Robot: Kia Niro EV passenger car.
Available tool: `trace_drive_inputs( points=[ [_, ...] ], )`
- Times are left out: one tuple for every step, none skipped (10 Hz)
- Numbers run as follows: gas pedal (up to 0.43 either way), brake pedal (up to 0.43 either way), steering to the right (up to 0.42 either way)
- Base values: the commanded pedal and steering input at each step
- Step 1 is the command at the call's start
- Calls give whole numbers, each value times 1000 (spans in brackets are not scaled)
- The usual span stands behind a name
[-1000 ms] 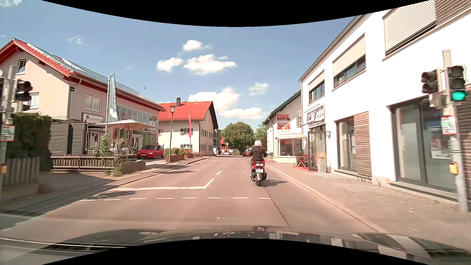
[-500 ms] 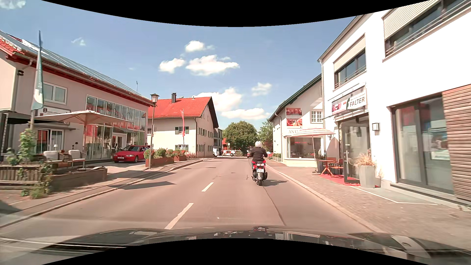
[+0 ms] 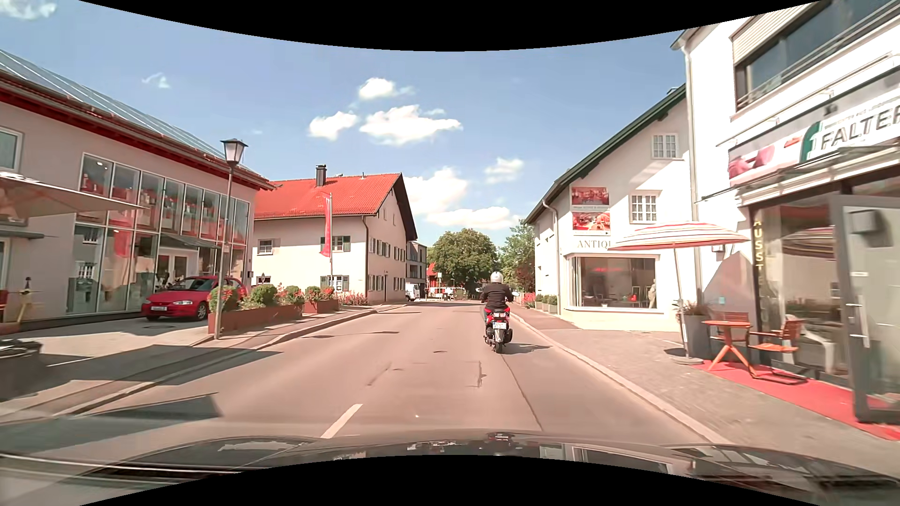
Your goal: Follow the waypoints while adhering to traffic rules and regulations
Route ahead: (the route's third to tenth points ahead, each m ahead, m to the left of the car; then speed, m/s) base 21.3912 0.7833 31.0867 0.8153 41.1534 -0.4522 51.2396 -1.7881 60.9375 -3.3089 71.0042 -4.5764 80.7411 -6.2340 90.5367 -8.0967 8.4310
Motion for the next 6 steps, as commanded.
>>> trace_drive_inputs(
  points=[
    [130, 12, -3],
    [130, 12, -3],
    [138, 12, -3],
    [138, 12, -3],
    [150, 12, -3],
    [150, 12, -4]
  ],
)
